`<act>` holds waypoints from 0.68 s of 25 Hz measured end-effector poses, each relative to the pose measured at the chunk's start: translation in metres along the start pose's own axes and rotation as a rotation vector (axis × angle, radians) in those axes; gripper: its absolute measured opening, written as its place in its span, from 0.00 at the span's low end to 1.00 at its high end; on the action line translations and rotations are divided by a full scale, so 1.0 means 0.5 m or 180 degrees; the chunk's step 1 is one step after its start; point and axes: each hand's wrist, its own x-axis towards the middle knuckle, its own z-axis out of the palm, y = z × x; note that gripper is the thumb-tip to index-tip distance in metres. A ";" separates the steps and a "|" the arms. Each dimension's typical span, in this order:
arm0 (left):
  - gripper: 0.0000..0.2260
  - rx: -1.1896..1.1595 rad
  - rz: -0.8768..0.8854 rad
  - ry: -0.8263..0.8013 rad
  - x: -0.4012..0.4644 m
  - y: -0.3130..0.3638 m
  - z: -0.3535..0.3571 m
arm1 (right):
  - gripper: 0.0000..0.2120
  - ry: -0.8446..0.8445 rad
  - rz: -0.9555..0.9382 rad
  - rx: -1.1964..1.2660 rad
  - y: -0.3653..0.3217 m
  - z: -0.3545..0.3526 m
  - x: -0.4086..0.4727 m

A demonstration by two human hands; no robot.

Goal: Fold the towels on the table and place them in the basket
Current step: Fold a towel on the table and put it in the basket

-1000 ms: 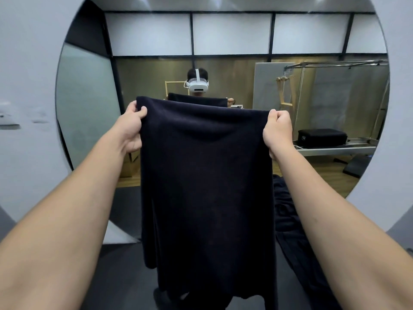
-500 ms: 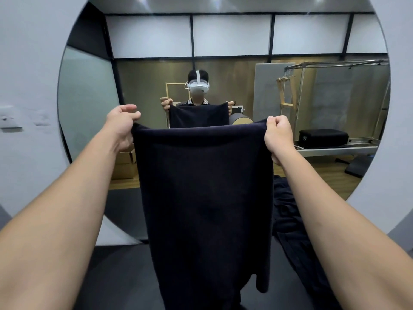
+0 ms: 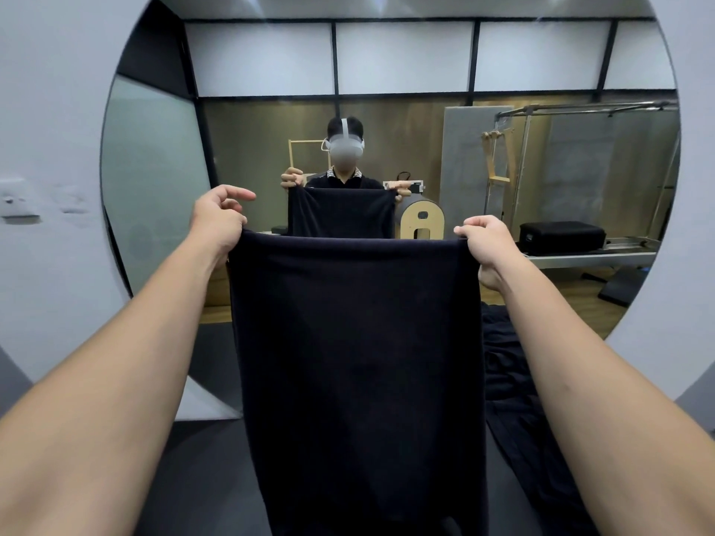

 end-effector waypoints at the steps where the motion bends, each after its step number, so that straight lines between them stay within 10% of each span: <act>1: 0.25 0.0037 0.0006 0.0008 -0.004 0.001 0.000 | 0.11 -0.0005 0.0022 -0.0007 0.006 -0.005 -0.001; 10: 0.05 0.0762 0.0690 -0.0194 -0.024 0.012 -0.027 | 0.12 0.0281 -0.1181 -0.1490 0.035 -0.039 -0.015; 14: 0.26 0.3302 0.1563 -0.1013 -0.037 -0.009 -0.057 | 0.12 0.0493 -0.1429 -0.1685 0.033 -0.063 -0.012; 17: 0.21 0.4259 0.1504 -0.1494 -0.042 -0.031 -0.050 | 0.12 0.0595 -0.1476 -0.1655 0.031 -0.067 -0.013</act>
